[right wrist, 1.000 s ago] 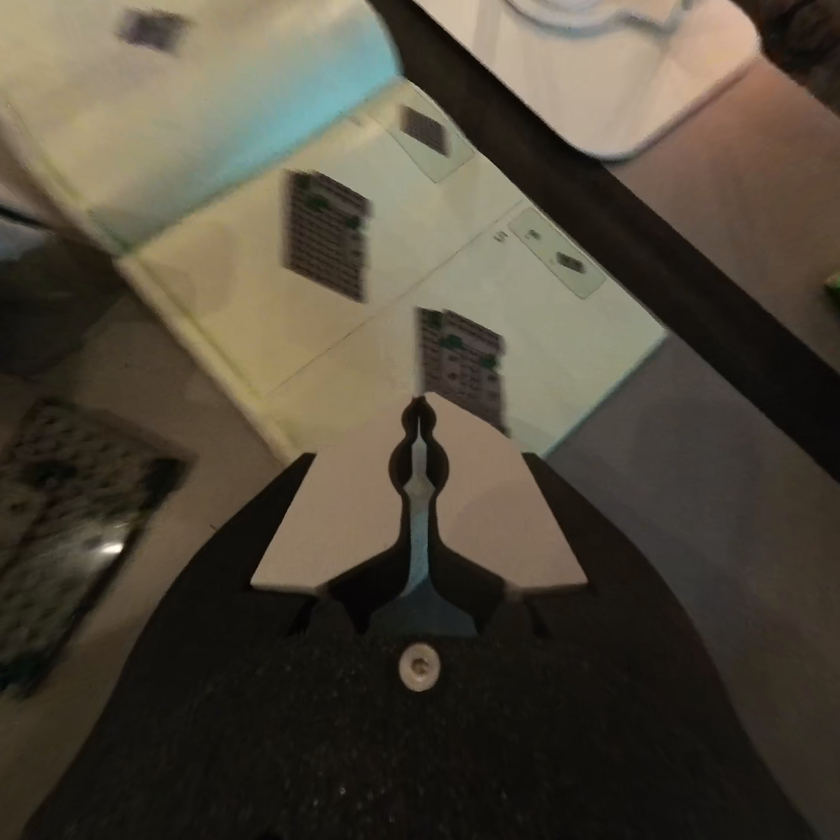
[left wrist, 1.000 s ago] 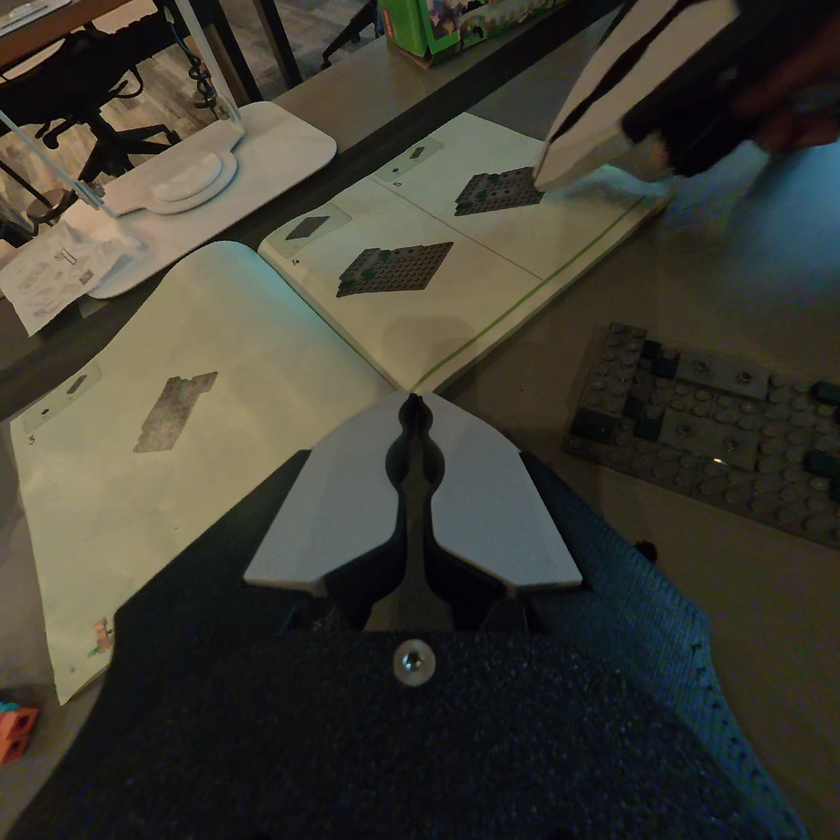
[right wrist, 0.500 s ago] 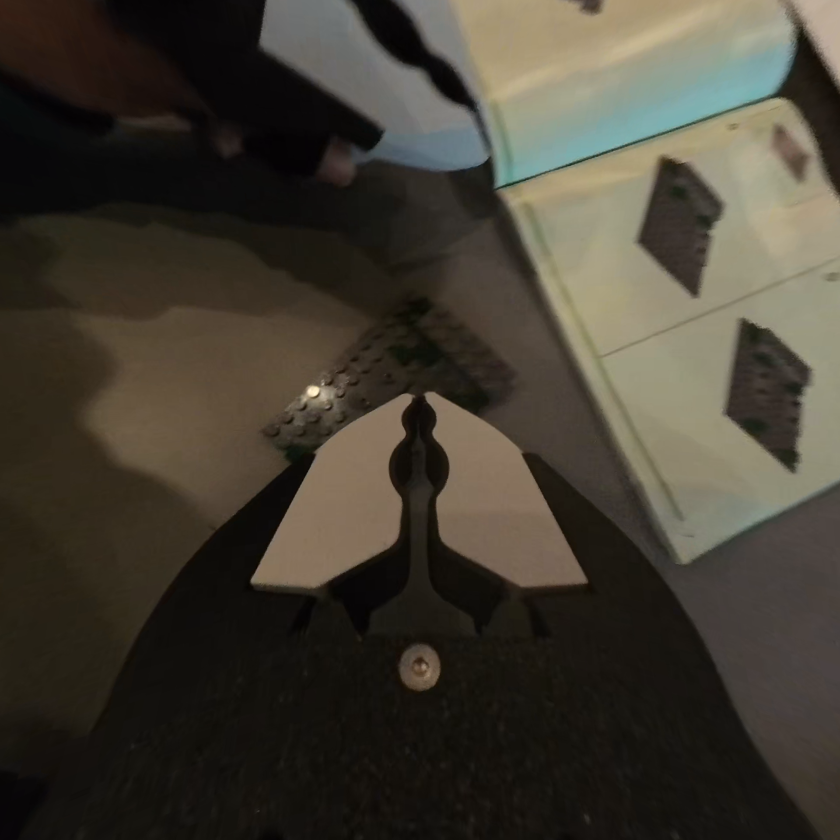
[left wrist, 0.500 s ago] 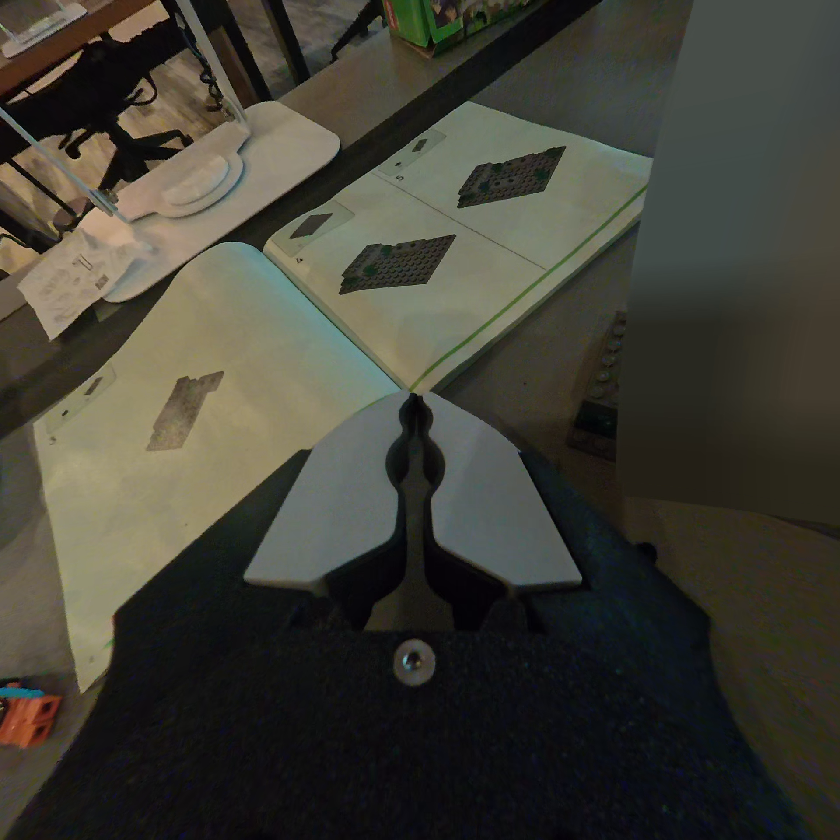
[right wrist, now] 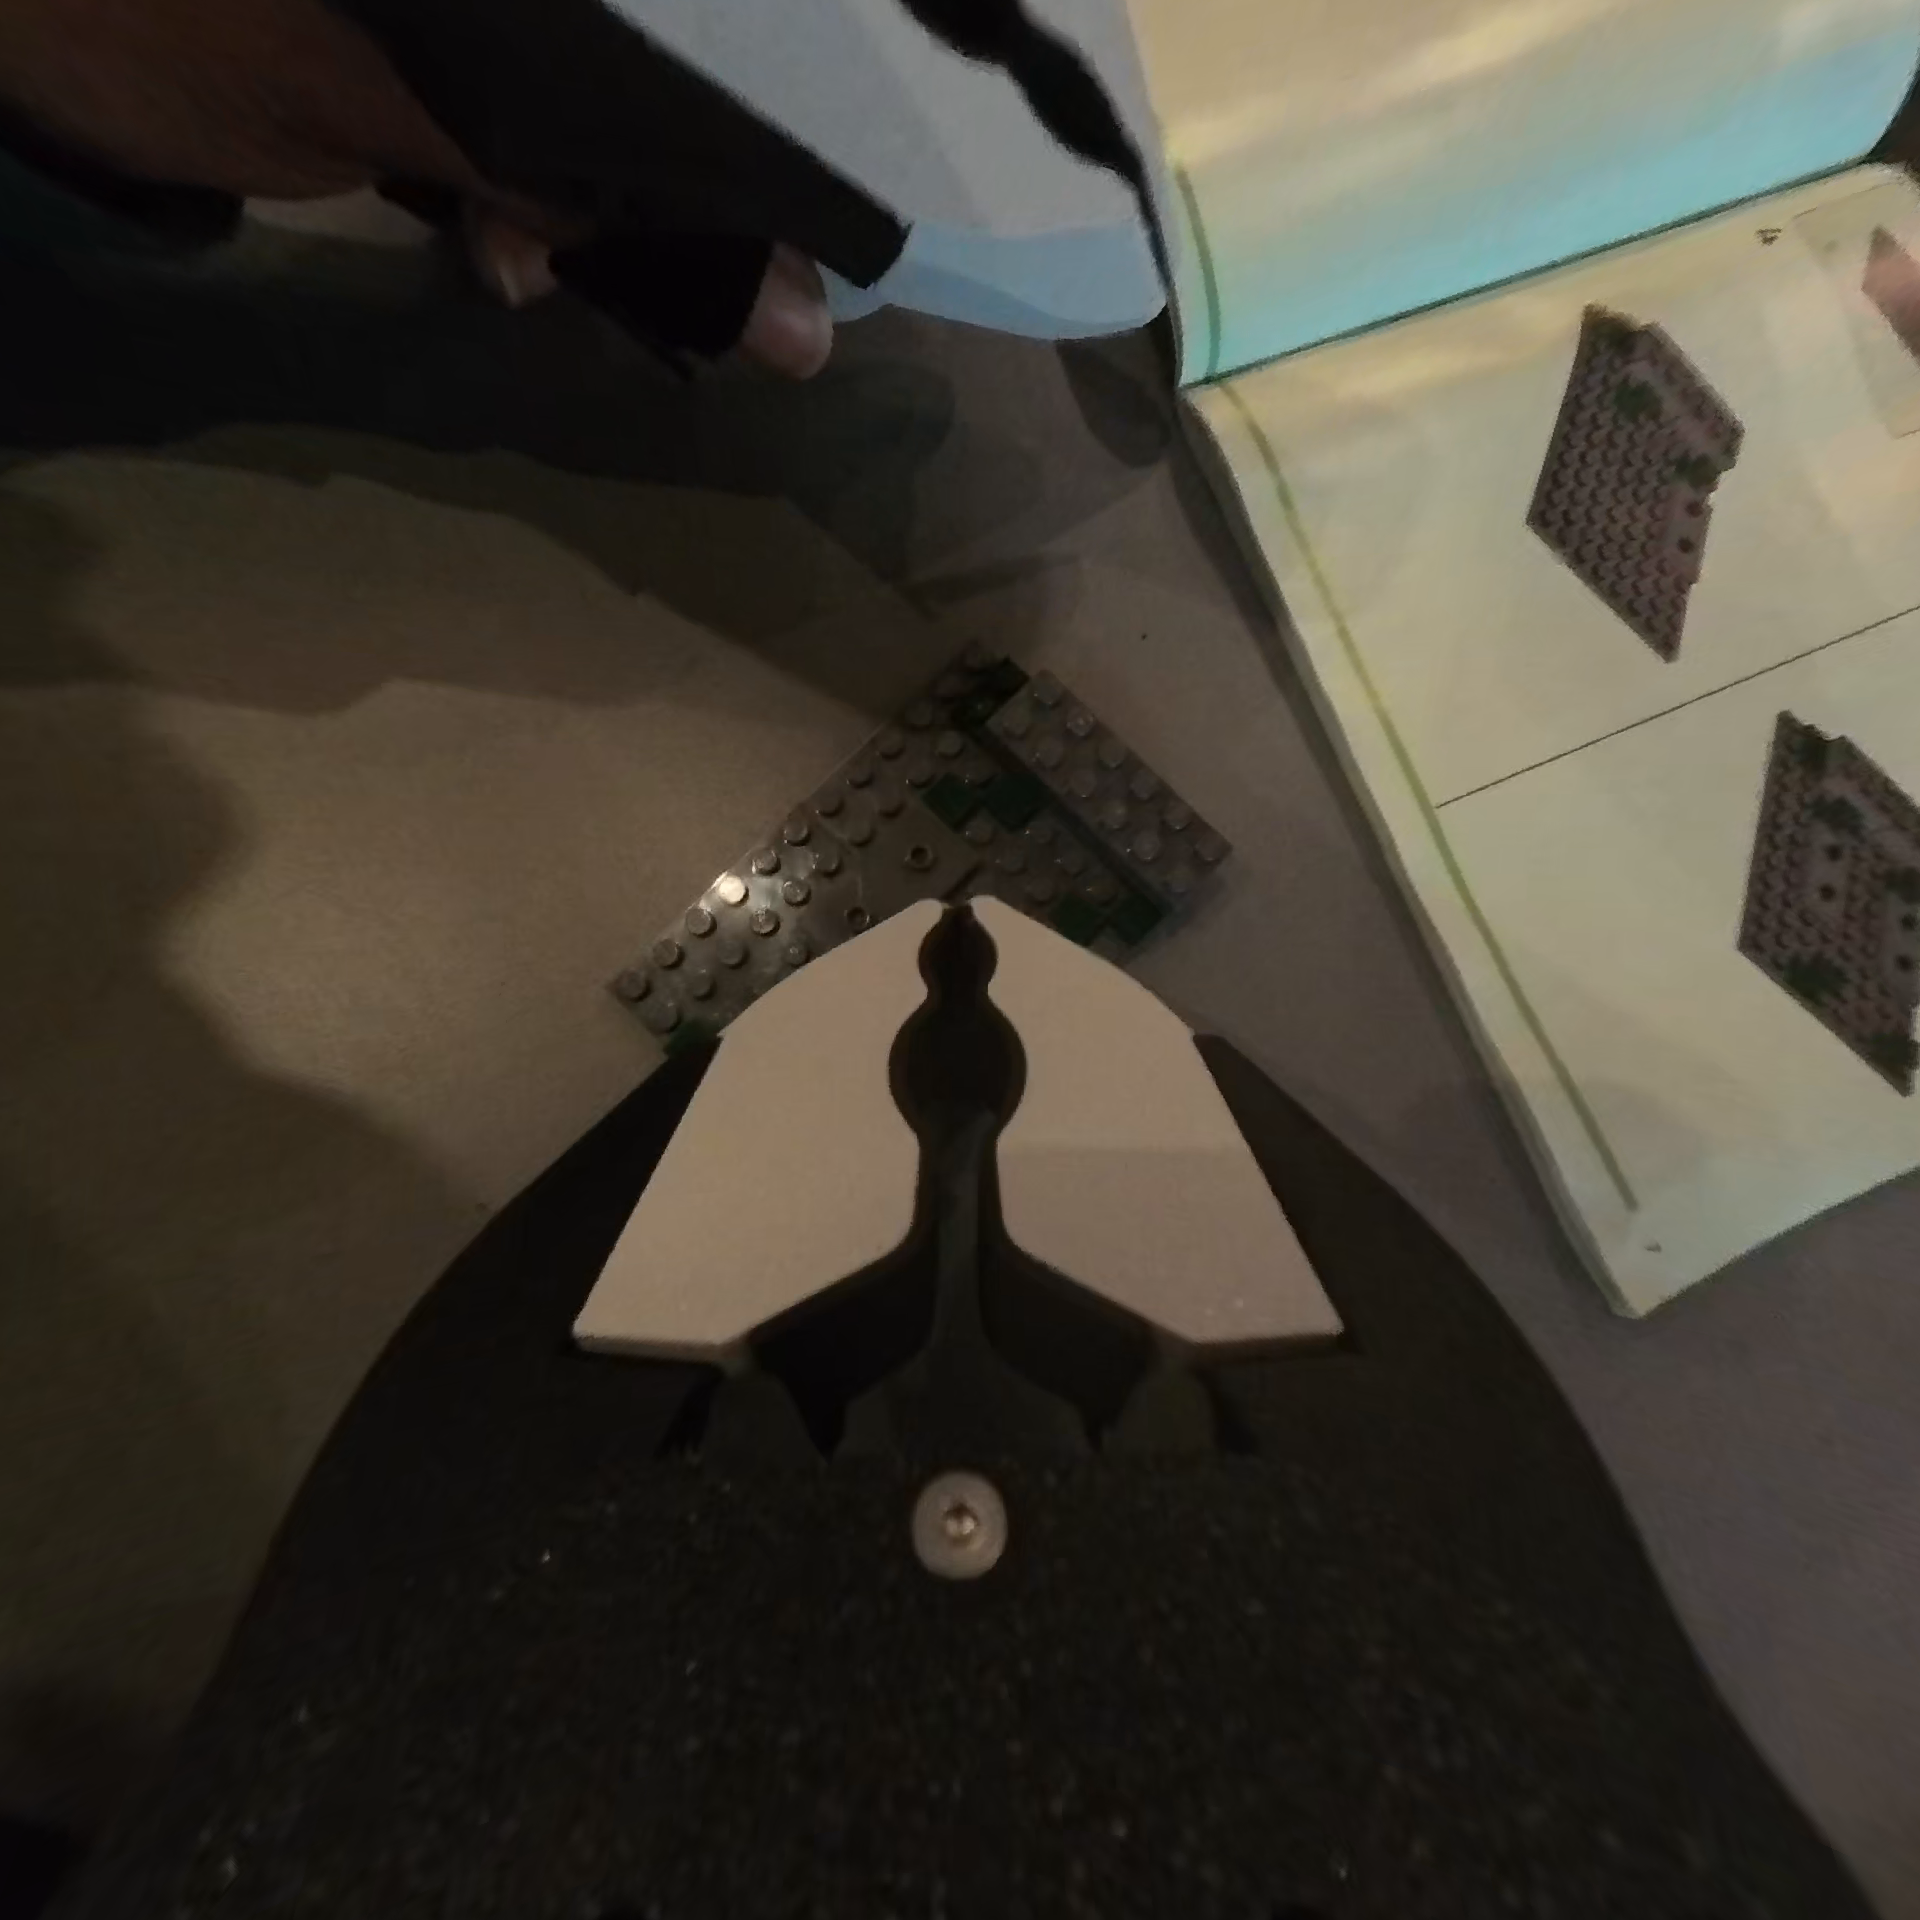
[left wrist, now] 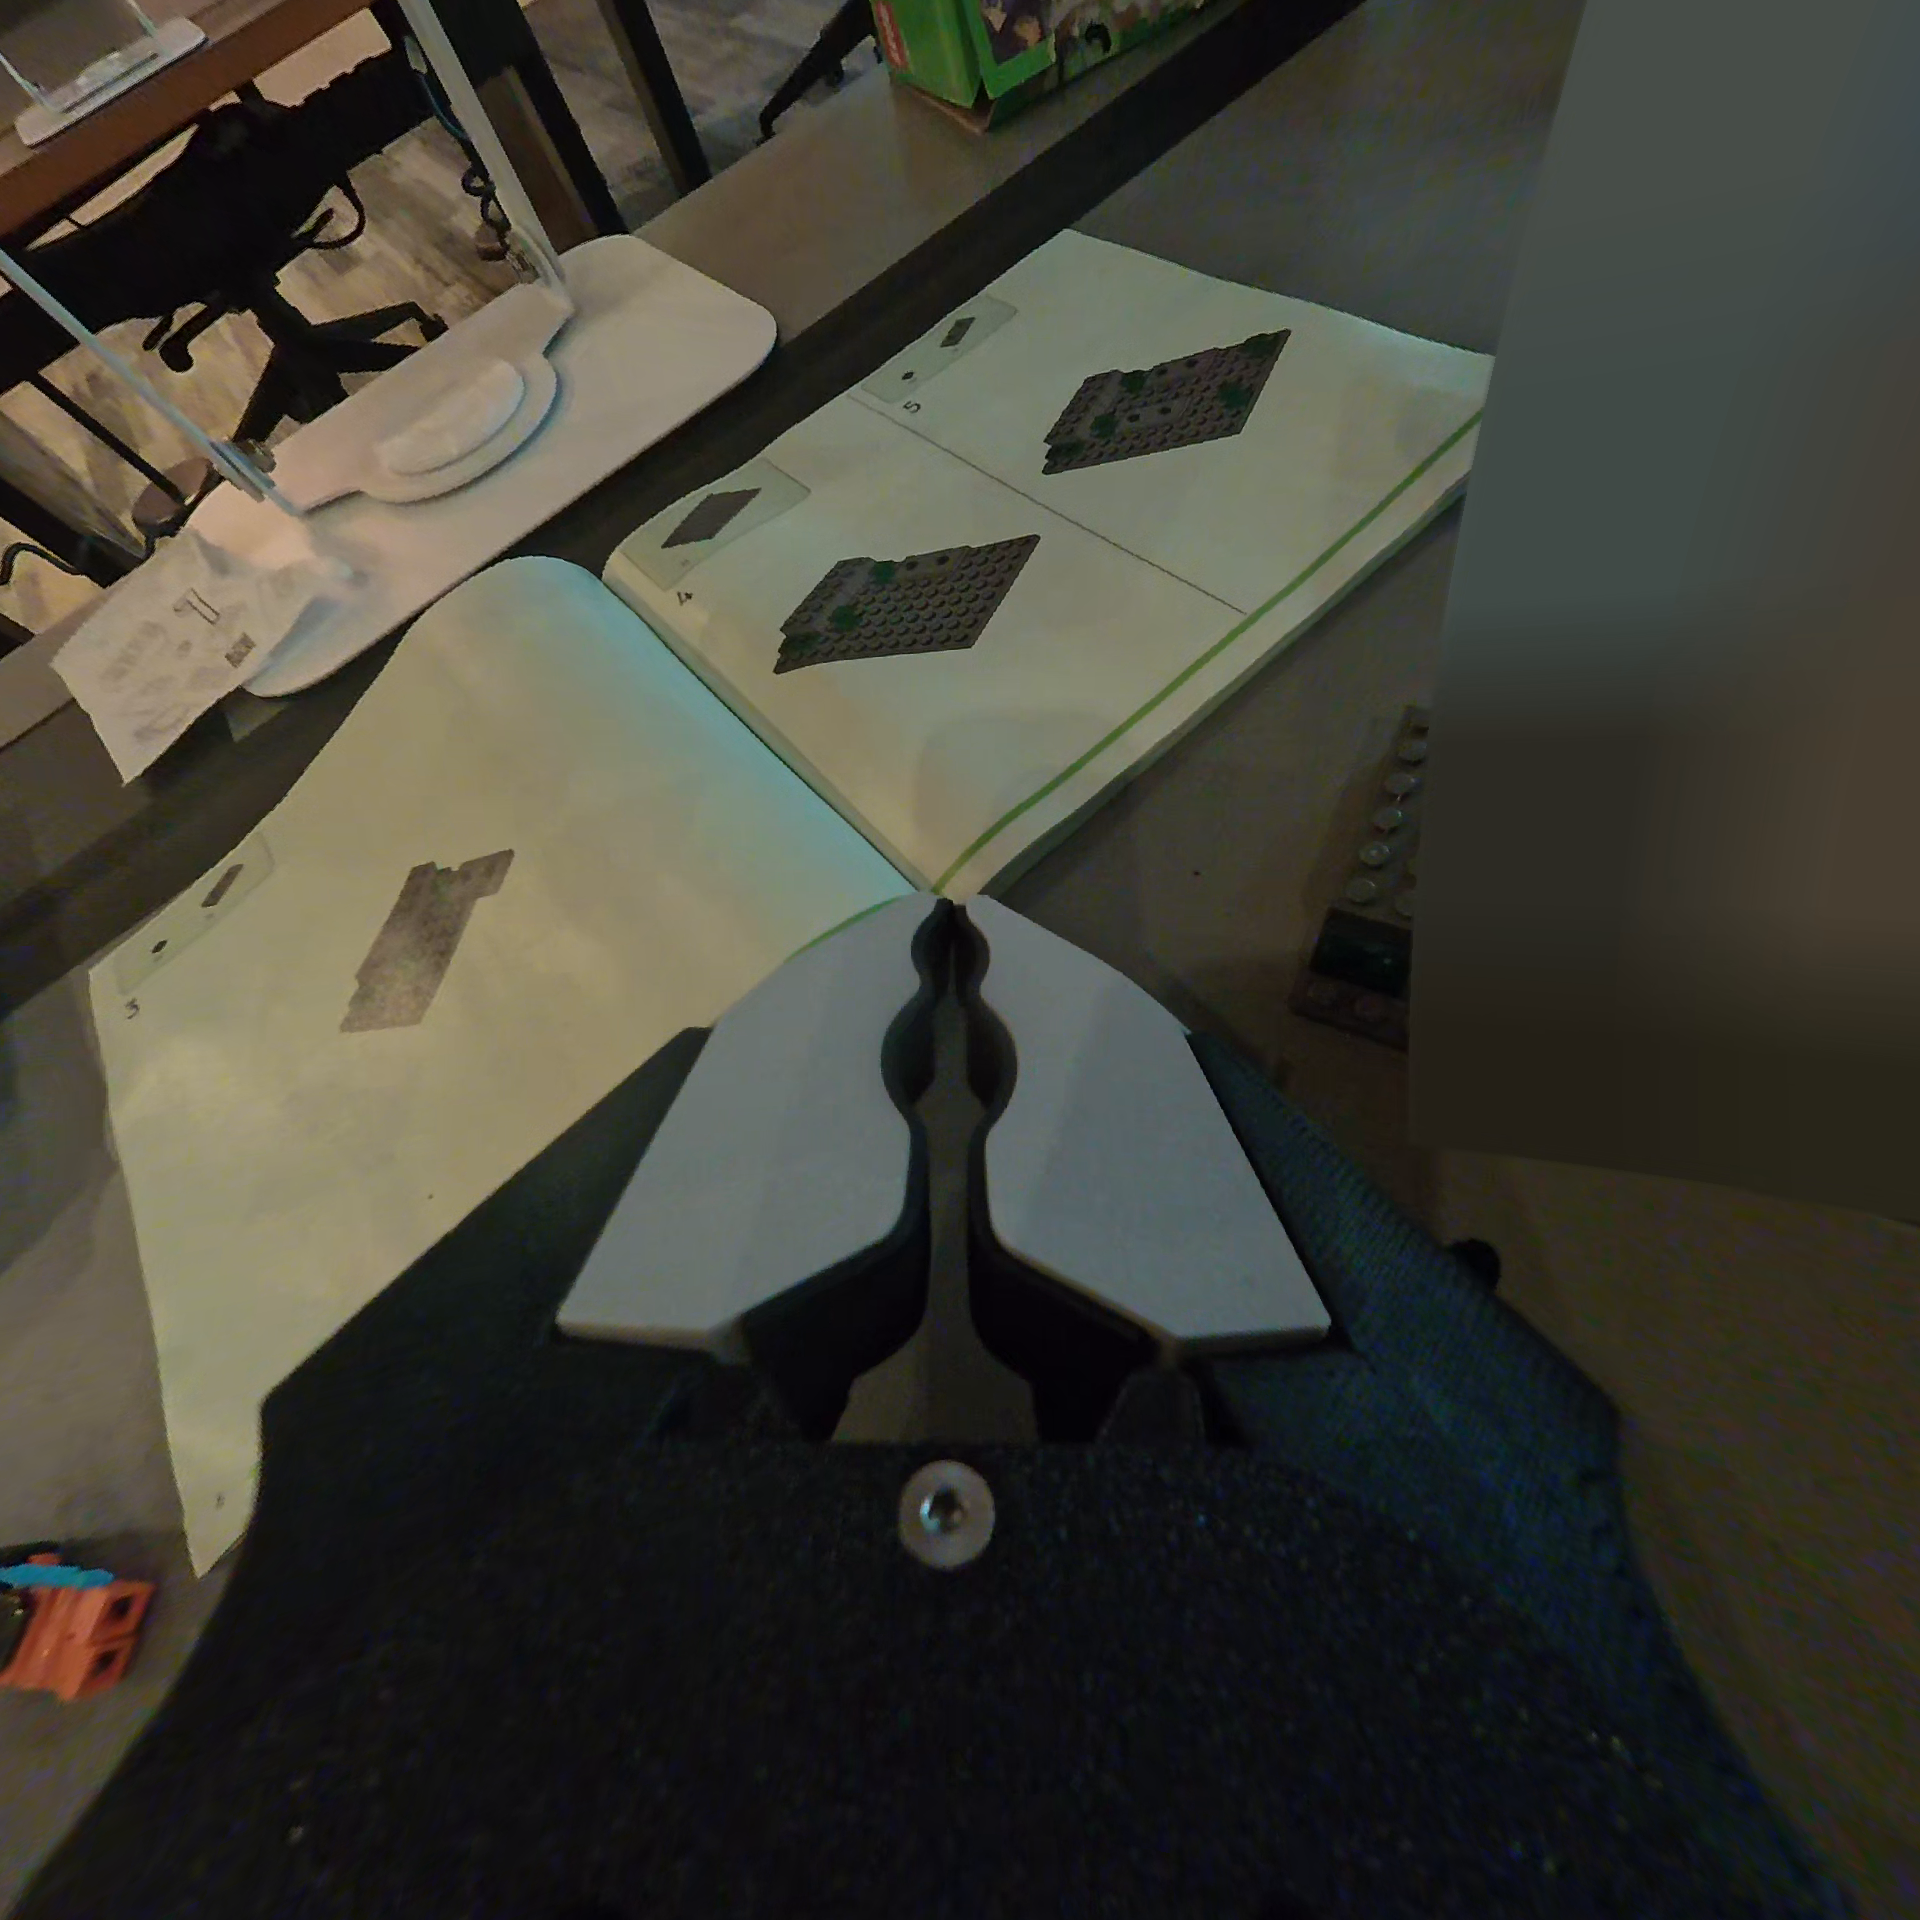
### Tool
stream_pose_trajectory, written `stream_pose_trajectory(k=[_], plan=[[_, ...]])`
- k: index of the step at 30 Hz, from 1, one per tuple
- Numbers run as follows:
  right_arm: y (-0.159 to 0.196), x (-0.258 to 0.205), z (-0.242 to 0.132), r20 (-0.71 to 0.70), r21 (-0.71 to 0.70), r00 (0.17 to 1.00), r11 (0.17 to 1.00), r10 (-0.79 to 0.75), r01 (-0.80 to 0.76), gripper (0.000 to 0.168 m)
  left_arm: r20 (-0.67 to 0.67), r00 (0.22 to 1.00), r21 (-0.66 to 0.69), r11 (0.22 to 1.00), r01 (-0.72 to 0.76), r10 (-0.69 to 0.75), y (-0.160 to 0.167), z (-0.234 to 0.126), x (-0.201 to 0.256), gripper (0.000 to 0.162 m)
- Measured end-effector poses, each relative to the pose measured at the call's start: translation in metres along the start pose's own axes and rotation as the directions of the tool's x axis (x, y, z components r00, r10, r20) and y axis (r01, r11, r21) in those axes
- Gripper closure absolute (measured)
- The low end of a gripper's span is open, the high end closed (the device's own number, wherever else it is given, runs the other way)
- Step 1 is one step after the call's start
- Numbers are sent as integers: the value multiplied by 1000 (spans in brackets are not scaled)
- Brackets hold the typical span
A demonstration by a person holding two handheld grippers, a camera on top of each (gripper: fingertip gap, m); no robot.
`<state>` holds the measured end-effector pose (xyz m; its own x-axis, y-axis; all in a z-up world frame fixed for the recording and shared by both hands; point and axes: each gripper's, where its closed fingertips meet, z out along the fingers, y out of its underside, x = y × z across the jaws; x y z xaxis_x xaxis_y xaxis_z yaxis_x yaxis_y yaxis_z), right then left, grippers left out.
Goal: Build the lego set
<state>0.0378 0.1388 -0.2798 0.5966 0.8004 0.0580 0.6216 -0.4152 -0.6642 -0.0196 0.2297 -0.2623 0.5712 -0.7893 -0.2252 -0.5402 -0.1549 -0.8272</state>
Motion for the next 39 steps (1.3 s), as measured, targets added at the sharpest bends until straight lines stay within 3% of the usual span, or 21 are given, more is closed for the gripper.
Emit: stream_pose_trajectory(k=[3,6,8,10,12,16,23,31,39], plan=[[-14,11,-16,-23,87,1000,996,18,-15,168,2,1000,2,1000,-1,1,0,-1,0,162],[-23,48,-46,-134,192,991,981,9,17,168,0,1000,12,1000,-7,7,-4,-2,1,162],[-19,76,-62,-200,235,980,970,-8,56,168,-7,1000,29,999,-18,19,-11,-5,3,162],[-6,97,-70,-225,252,974,965,-22,80,156,-34,998,52,997,-52,54,-24,-7,10,162],[7,110,-74,-221,267,975,961,-18,78,154,-90,987,43,991,-128,132,-36,-4,22,154],[27,119,-74,-199,259,979,962,-37,89,146,-222,925,63,951,-302,308,-63,12,47,145],[53,119,-62,-109,176,990,979,-89,107,144,-474,767,40,881,-471,432,-76,56,93,127],[62,132,-72,-136,159,988,983,-73,94,145,-592,668,-23,818,-575,452,-62,93,114,130],[64,136,-76,-137,158,989,984,-55,77,148,-637,640,-50,805,-591,430,-61,93,111,143]])
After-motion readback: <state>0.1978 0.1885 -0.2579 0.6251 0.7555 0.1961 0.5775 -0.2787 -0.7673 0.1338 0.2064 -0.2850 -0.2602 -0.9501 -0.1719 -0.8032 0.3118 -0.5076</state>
